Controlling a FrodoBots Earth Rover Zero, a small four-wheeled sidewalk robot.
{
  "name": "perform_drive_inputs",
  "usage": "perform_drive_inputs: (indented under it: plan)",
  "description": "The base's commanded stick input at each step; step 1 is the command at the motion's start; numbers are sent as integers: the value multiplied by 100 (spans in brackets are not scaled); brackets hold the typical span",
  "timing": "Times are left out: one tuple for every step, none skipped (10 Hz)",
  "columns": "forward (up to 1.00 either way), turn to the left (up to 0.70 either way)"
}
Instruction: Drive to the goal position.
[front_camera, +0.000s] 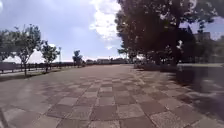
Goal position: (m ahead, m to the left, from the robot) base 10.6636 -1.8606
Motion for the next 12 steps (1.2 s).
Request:
perform_drive_inputs:
  plan:
    - [70, 0]
    - [70, 0]
    - [70, 0]
    - [70, 0]
    - [70, 0]
    - [70, 0]
    - [70, 0]
    - [70, 0]
    - [70, 0]
    - [70, 0]
    - [70, 0]
    - [70, 0]
